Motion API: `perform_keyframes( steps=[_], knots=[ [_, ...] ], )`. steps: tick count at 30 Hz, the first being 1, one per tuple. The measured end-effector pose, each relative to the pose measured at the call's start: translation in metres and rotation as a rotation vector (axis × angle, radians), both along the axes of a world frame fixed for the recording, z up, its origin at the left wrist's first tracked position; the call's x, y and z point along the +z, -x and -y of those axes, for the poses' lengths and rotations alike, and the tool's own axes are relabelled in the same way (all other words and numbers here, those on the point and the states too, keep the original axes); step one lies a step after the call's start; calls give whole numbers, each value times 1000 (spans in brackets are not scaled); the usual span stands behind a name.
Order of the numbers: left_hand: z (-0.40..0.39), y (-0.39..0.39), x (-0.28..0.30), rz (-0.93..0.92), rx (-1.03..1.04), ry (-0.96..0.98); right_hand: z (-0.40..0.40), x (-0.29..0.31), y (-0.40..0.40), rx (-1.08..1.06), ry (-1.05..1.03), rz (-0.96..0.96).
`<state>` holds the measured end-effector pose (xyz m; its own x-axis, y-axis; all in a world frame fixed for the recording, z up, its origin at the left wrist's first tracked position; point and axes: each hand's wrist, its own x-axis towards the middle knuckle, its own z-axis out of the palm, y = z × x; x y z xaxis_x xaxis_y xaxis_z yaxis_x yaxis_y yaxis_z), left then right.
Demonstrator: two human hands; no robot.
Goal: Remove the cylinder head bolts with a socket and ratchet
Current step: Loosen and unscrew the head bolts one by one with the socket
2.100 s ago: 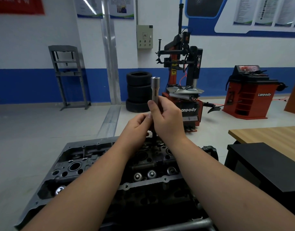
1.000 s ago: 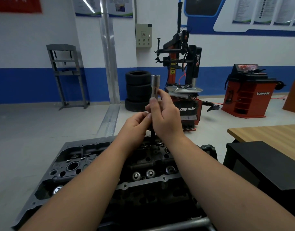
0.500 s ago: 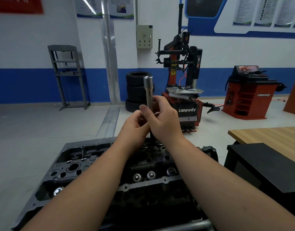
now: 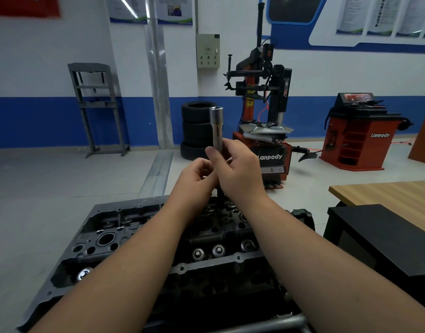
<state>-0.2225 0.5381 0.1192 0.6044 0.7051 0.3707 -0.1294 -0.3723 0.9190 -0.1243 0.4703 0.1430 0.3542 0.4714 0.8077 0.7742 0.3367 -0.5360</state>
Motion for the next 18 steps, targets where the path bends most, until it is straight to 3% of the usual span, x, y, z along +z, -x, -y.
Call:
perform_keyframes(
  steps=[4,7,13,18],
  knots=[
    [4,0,0,27,-139,48,1,2,0,79,69,-100],
    [3,0,1,26,-107,22,1,1,2,175,111,-178],
    [-1,0,0,24,8,-20,0,-1,0,43,-17,-8],
    [4,-1,2,33,-152,65,2,1,1,132,65,-129]
  ],
)
